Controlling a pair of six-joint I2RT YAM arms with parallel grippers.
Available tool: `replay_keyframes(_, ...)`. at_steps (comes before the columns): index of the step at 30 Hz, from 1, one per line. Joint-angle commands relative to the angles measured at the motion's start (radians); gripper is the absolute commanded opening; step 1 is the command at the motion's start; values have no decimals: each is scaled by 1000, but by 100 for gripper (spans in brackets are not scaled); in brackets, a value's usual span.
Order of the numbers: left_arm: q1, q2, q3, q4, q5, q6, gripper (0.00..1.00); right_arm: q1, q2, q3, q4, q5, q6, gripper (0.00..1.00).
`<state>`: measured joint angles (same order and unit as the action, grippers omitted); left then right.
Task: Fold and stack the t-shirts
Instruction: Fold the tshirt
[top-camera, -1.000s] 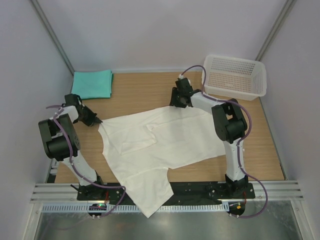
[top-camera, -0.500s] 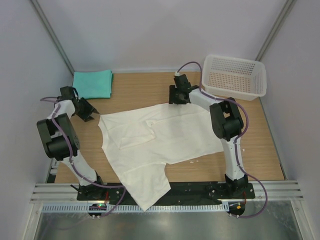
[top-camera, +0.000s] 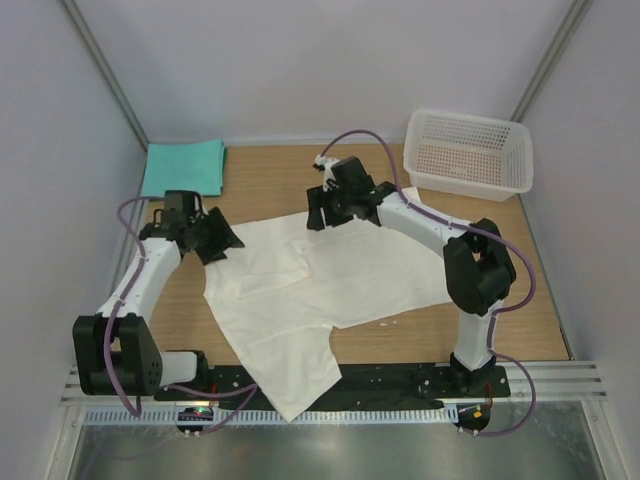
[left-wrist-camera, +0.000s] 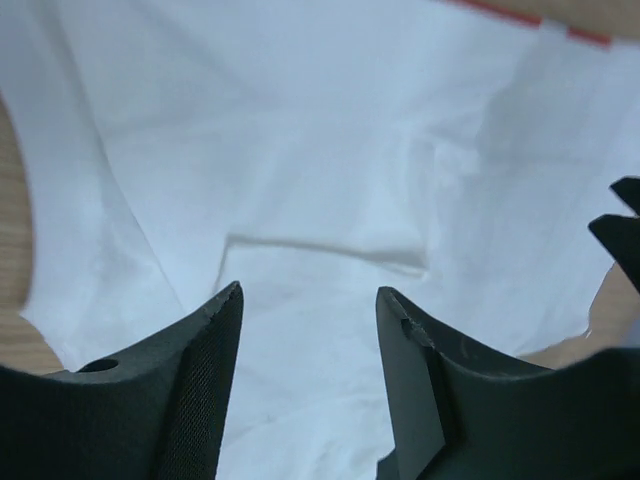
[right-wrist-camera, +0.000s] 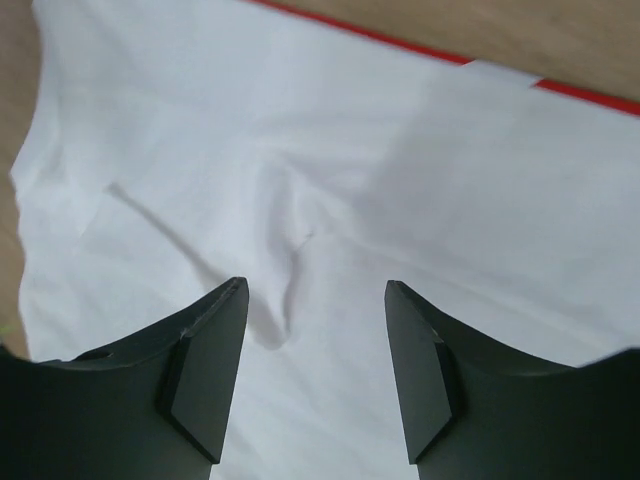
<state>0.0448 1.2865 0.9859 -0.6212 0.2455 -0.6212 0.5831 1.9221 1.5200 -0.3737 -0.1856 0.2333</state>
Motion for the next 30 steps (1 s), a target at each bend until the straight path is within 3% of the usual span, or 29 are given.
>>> replay_keyframes(1,-117,7,-91,-34,52,8,57,78,-47,-124,70,-224,-71,62)
replay_keyframes(9,-164,65,-128,-68,3,84,52,161,-72,-264,186,-264,-14,56)
replay_keyframes(13,-166,79,-130,-41,-6,100,51,165,-69,-277,188,-247,-20,56)
replay_keyframes(17,-164,135,-105,-40,-6,120,43,165,-49,-264,159,-219,-48,56)
replay_keyframes(30,-166,158,-84,-46,-43,126,43,165,15,-242,186,-268,-34,47)
